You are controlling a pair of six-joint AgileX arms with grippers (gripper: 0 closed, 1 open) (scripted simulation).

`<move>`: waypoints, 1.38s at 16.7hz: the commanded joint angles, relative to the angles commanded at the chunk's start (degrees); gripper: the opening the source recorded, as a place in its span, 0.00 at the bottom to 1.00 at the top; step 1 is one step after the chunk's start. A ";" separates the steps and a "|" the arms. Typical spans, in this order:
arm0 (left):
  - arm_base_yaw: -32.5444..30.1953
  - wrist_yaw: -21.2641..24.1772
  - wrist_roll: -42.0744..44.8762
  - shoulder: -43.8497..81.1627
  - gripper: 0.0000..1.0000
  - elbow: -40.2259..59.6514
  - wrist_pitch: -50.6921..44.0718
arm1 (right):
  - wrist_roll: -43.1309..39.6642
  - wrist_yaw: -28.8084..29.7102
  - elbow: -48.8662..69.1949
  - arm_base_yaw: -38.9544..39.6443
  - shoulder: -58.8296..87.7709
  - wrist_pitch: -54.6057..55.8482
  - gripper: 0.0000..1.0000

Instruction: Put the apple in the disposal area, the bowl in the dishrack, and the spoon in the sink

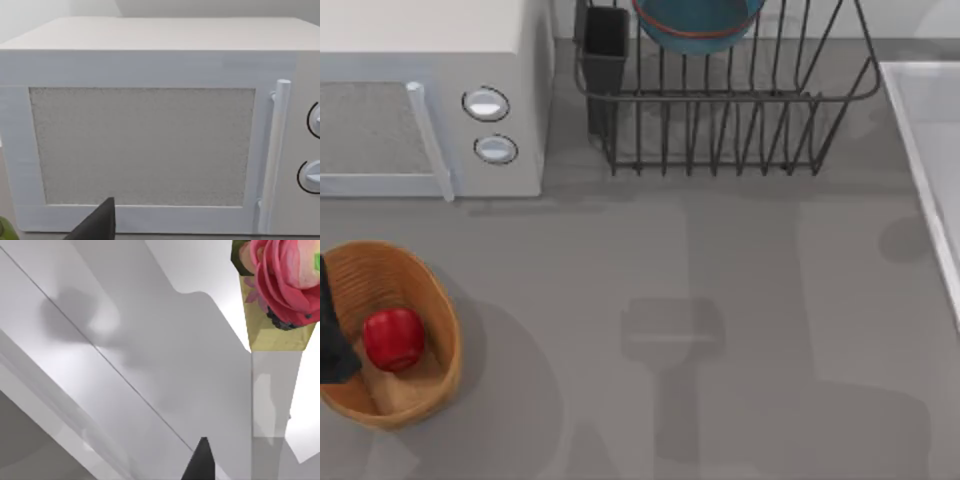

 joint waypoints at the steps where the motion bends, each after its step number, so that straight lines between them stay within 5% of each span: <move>1: 0.00 0.00 0.00 0.00 1.00 0.00 0.00 | 0.20 0.03 0.76 -0.19 0.55 -0.27 0.00; 10: 0.00 0.00 0.00 0.00 1.00 0.00 0.00 | 0.12 0.40 24.94 0.34 15.67 -8.18 0.00; 16: 0.00 0.00 0.00 0.00 1.00 0.00 0.00 | 0.05 0.36 28.01 0.46 18.29 -9.71 0.00; 23: 0.00 0.00 0.00 0.00 1.00 0.00 0.00 | 0.05 0.36 28.01 0.46 18.29 -9.71 0.53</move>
